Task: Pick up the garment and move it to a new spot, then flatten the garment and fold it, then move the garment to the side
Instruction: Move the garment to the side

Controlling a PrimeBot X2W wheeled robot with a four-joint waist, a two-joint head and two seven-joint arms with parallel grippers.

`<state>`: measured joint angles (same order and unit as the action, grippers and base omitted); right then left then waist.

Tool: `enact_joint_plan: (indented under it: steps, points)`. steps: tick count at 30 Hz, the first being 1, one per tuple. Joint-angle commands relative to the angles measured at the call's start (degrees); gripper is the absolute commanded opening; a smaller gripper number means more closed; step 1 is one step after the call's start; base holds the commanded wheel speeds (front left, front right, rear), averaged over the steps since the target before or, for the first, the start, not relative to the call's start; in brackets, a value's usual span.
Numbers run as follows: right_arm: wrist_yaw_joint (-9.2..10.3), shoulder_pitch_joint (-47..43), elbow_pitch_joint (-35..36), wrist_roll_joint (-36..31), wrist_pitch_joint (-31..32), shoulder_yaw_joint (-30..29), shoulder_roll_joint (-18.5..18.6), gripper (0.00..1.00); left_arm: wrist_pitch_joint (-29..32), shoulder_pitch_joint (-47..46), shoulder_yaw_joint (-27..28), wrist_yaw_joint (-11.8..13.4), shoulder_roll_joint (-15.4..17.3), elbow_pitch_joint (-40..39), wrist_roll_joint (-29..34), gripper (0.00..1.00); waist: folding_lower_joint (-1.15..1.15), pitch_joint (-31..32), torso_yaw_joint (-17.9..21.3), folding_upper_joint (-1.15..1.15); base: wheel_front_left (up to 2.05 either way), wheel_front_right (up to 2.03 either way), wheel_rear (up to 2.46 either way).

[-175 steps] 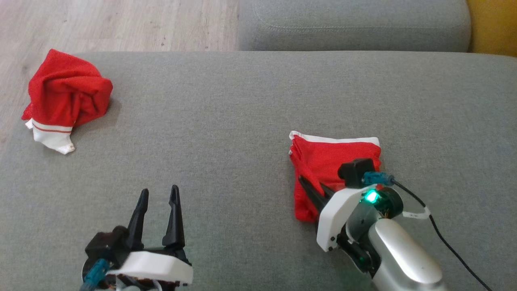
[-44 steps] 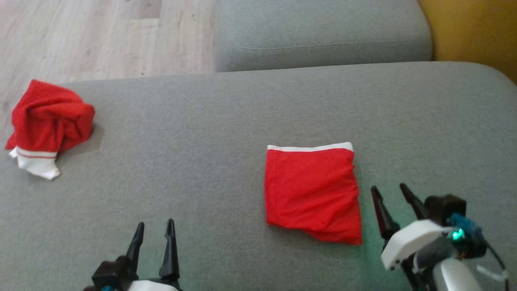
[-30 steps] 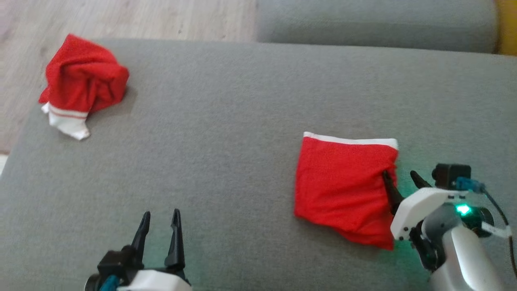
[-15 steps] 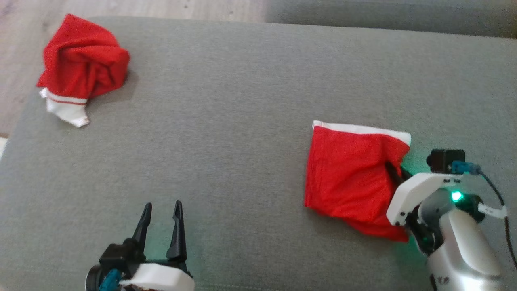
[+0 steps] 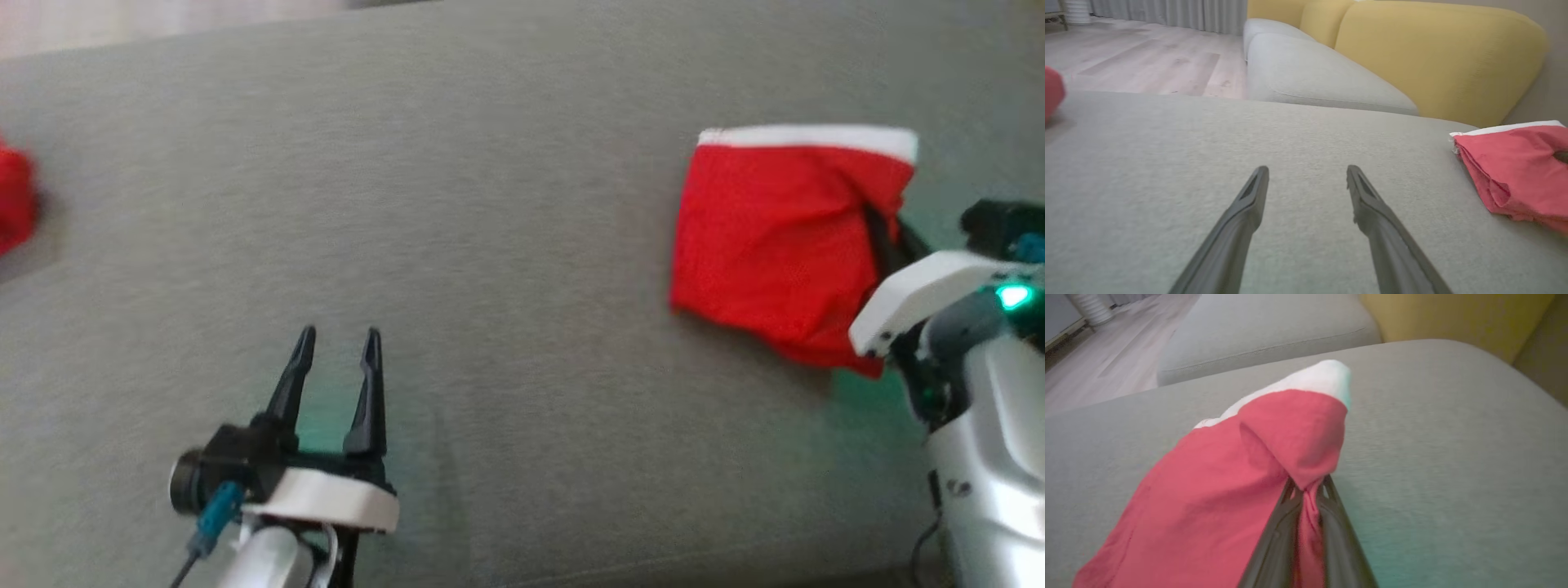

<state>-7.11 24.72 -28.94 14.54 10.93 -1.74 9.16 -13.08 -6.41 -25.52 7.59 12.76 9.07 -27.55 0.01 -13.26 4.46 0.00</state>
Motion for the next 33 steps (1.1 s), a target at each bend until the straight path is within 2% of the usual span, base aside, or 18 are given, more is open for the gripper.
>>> enact_joint_plan:
  steps: [1,6,11,15,24,28,29,30,31,32,33]
  points:
    - [-0.37,2.4,2.7,0.0,-0.7,0.3,1.0,0.00,0.3,-3.1,1.6,0.0,1.3,-2.3,1.1,1.00,-0.01,-4.7,6.6,0.00,0.00,0.00,0.00]
    - [-0.37,3.4,4.2,0.8,-1.3,-1.6,2.1,0.00,2.5,-6.2,0.6,-0.1,2.1,-4.2,2.4,1.00,-0.01,-7.8,10.7,0.00,0.00,0.00,0.00]
    - [-0.37,5.4,4.2,1.2,-1.4,-2.3,2.9,0.00,4.2,-8.1,0.1,0.0,3.0,-5.3,3.3,1.00,-0.01,-10.3,11.6,0.00,0.00,0.00,0.00]
    - [-0.37,8.3,3.1,1.4,-0.8,-3.1,4.5,0.00,5.0,-8.5,0.0,0.3,3.7,-6.1,3.7,1.00,-0.01,-11.8,10.5,0.00,0.00,0.00,0.00]
    - [-0.37,15.0,-3.3,-1.3,1.0,-4.7,13.9,0.00,5.4,-9.1,0.2,1.0,4.3,-8.1,3.9,1.00,-0.01,-14.6,5.0,0.00,0.00,0.00,0.00]
    - [-0.37,17.7,-5.6,-2.3,0.7,-6.1,16.5,0.00,5.2,-9.0,0.2,1.2,4.3,-8.6,3.8,1.00,-0.01,-15.5,3.4,0.00,0.00,0.00,0.00]
    - [-0.37,18.2,-6.3,-2.9,0.6,-6.5,16.9,0.22,5.1,-9.0,0.1,1.3,4.3,-8.6,3.8,1.00,-0.01,-15.6,3.1,0.00,0.00,0.00,0.00]
    - [-0.37,18.2,-6.3,-2.9,0.6,-6.5,16.9,0.22,5.1,-9.0,0.1,1.3,4.3,-8.6,3.8,1.00,-0.01,-15.6,3.1,0.00,0.00,0.00,0.00]
    - [-0.37,18.6,-6.9,-3.4,0.5,-6.8,17.2,0.56,5.1,-9.0,0.1,1.3,4.2,-8.6,3.8,1.00,-0.01,-15.6,2.9,0.00,0.00,0.00,0.00]
    - [-0.37,19.1,-7.4,-3.9,-0.1,-7.3,17.5,1.00,5.0,-9.1,0.1,1.4,4.2,-8.6,3.7,1.00,-0.01,-15.7,2.7,0.00,0.00,0.00,0.00]
    - [-0.37,19.5,-7.8,-4.7,-1.3,-8.0,17.8,1.00,4.9,-9.1,0.0,1.3,4.1,-8.5,3.6,1.00,-0.01,-15.7,2.5,0.00,0.00,0.00,0.00]
